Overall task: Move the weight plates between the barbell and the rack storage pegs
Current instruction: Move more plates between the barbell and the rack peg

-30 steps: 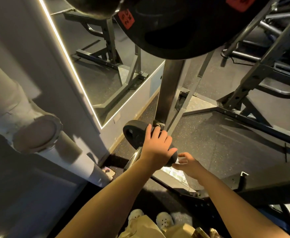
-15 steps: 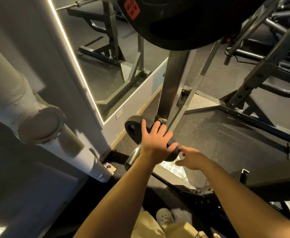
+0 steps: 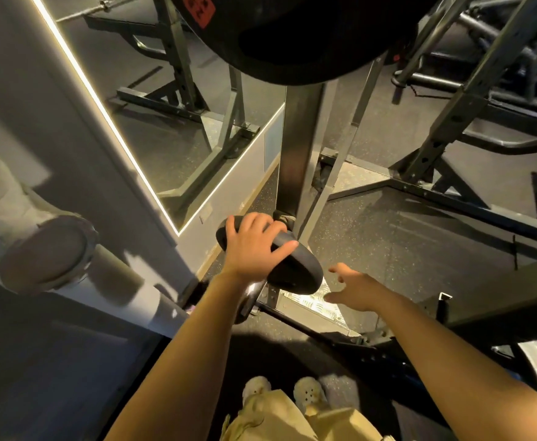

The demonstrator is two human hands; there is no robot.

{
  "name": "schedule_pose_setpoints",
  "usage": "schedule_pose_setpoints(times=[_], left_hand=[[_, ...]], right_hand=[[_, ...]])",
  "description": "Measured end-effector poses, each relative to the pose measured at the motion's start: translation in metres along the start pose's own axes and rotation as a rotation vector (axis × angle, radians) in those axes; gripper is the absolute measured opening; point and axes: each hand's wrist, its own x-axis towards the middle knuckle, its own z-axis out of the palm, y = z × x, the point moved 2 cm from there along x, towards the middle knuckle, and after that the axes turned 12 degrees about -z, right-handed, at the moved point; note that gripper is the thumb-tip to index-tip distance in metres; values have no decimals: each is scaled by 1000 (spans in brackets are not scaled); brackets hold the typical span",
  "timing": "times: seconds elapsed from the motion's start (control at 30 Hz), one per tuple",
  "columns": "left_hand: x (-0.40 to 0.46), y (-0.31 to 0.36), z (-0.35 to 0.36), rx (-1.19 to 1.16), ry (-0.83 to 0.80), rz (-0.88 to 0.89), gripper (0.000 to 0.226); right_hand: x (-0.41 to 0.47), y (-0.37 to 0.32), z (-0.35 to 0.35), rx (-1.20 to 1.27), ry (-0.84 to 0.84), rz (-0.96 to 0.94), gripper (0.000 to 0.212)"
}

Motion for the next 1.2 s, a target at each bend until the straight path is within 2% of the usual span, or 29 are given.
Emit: schedule_pose_setpoints(times=[0.1,0.17,0.27,0.37,0.47,0.57,0.67,0.77,0.9,0.97,1.07,1.13,1.2], left_hand=[[16,-30,-4,-223,-206,-94,38],[22,-55,-6,-497,-363,-203,35],[19,-76,-12,-732,-474,-278,29],[17,-83,-13,-722,-499,-338,35],[23,-78,-11,-635,-355,-422,39],[19,-51,-16,-569,-201,-298,42],[6,-31,-3,-447,-172,-191,38],[-1,-34,7,-509,-124,-275,27],[11,-58,12,-591,-228,-377,41],[20,-69,13,-651,-359,-433,32],[22,-82,14,-706,-480,-469,42],[22,-88,18,-722,-471,-469,45],[23,-90,17,-719,-450,-492,40]], right_hand=[[6,-9,1,27,13,-23,68],[9,-16,6,79,18,-44,62],[9,-21,14,11,158,-94,49],[11,-25,15,-117,276,-176,38],[10,-39,12,-214,268,-259,36],[9,-56,4,-388,299,-295,39],[13,-78,-5,-475,270,-259,40],[19,-98,-12,-494,268,-208,39],[24,-119,-13,-393,356,-247,38],[27,-119,-5,-282,402,-299,40],[21,-104,13,-274,527,-437,58],[16,-83,24,-350,614,-476,67],[12,-64,30,-298,636,-433,65]])
